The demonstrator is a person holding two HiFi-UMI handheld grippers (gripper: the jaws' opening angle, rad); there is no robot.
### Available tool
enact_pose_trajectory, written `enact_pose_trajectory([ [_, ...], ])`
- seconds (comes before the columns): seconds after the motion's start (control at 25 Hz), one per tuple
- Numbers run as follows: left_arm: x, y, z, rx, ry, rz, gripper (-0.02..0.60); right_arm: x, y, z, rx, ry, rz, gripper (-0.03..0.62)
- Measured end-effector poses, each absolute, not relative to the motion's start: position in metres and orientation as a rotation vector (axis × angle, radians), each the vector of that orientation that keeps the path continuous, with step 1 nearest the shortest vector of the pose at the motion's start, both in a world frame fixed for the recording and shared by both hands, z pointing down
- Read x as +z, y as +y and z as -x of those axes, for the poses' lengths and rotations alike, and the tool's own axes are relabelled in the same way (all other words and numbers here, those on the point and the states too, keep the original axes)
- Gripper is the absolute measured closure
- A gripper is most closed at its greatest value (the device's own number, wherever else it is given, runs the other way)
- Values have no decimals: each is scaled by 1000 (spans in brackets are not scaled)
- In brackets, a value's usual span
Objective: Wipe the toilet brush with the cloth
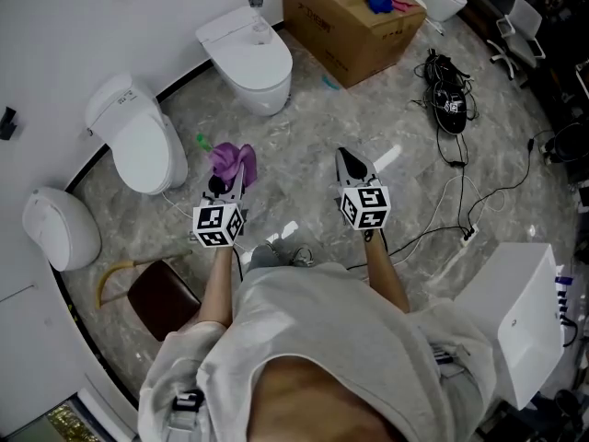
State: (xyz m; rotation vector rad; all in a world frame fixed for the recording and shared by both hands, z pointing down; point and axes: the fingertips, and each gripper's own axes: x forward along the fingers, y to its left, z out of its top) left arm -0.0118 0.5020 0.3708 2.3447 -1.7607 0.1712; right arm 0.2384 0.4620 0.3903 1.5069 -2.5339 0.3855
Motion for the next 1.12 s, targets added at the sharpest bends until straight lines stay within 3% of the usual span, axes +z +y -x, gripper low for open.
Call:
enact_pose_trajectory([
  [0.52, 389, 445, 7, 166, -1752, -2335, 434, 400, 407, -241, 380, -2532, -1501, 563],
  [1.12, 387, 269, 43, 72, -1645, -2385, 434, 367, 247, -198, 263, -2467, -1561, 563],
])
